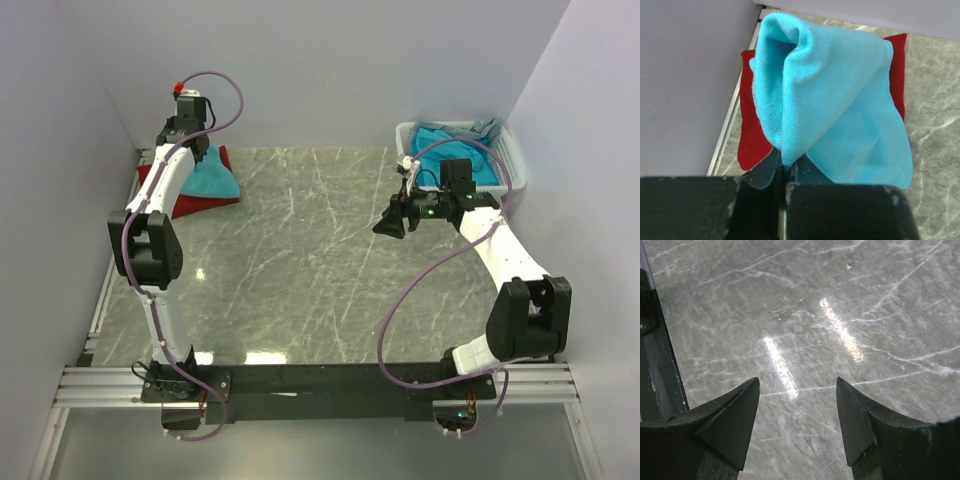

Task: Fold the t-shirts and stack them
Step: Neatly place the folded tshirt to the corner

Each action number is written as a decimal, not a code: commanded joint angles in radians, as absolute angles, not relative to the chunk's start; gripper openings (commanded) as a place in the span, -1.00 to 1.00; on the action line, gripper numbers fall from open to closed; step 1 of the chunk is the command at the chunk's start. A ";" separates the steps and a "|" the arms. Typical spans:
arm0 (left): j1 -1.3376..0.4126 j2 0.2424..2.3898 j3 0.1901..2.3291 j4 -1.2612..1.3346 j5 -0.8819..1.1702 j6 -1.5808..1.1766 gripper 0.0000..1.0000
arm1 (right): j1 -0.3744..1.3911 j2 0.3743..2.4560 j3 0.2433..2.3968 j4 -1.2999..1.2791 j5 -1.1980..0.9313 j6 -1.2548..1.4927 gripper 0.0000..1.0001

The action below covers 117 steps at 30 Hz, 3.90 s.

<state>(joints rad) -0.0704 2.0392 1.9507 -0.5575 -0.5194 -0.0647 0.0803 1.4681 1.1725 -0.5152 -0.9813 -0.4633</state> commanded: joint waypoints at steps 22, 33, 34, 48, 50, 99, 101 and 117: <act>-0.227 1.963 2.149 -0.626 -0.331 -0.133 -0.99 | 0.074 1.463 1.210 -0.523 -1.006 -0.477 0.39; -0.307 2.011 2.255 -0.647 -0.077 -0.313 -0.99 | 0.074 1.462 1.213 -0.532 -1.008 -0.486 0.39; -0.307 2.025 2.250 -0.637 -0.042 -0.362 -0.99 | 0.074 1.463 1.215 -0.534 -1.008 -0.488 0.39; -0.307 2.137 2.251 -0.477 0.294 -0.690 -0.99 | 0.106 1.583 1.184 -0.434 -1.054 -0.345 0.41; -0.307 2.120 2.203 -0.439 0.308 -0.725 -0.99 | 0.126 1.604 1.200 -0.445 -1.040 -0.345 0.41; -0.221 1.914 1.215 0.008 0.580 -1.016 -0.99 | 0.100 1.641 1.174 -0.330 -0.826 -0.246 0.45; -0.221 1.911 1.192 0.009 0.581 -1.006 -0.99 | 0.132 1.681 1.187 -0.287 -0.751 -0.175 0.48; -0.221 1.901 1.178 -0.020 0.568 -0.930 -0.99 | 0.268 2.037 1.453 -0.351 -0.546 0.080 0.59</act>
